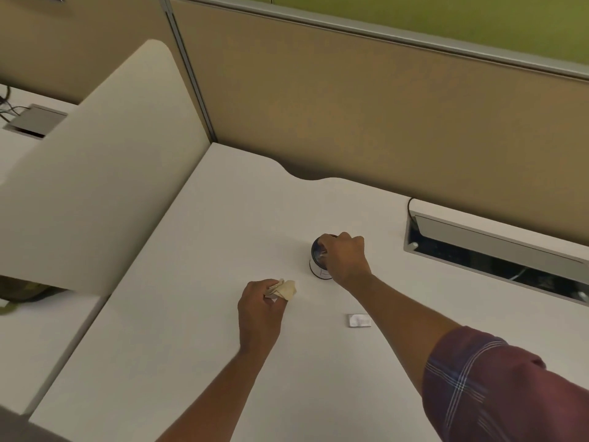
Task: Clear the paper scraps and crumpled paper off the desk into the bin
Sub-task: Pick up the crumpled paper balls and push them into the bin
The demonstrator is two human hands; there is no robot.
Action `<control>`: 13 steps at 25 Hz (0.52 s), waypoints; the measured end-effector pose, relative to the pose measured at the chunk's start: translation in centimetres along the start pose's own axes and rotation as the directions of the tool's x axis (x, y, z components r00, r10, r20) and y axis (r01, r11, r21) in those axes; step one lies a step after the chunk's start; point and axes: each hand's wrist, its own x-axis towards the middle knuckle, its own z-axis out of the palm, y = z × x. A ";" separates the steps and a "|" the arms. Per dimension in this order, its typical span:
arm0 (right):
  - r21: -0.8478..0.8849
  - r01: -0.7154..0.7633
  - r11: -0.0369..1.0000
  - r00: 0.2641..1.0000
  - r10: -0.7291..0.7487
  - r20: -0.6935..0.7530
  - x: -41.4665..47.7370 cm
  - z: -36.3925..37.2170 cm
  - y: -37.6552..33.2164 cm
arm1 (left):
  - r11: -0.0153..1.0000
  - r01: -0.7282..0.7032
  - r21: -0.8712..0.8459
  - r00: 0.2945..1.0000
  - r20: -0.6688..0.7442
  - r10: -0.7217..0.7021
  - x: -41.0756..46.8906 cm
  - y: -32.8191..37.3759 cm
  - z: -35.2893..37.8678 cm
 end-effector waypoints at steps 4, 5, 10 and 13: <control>0.174 -0.019 0.985 0.999 0.010 0.053 -0.1 -1.1 0.6 | 0.997 -0.077 0.021 0.997 0.016 0.077 1.6 2.5 1.3; 0.229 -0.022 0.973 0.999 0.014 0.038 -0.5 -1.3 1.0 | 0.995 -0.099 0.030 0.995 0.024 0.098 2.1 3.3 1.8; 0.554 -0.021 0.833 0.968 0.157 -0.198 -5.2 -1.2 4.5 | 0.967 -0.212 0.141 0.976 0.078 0.202 4.1 7.0 4.7; 0.596 -0.122 0.794 0.947 0.272 -0.169 -8.0 -0.6 6.5 | 0.943 -0.260 0.207 0.964 0.120 0.239 4.9 8.2 6.2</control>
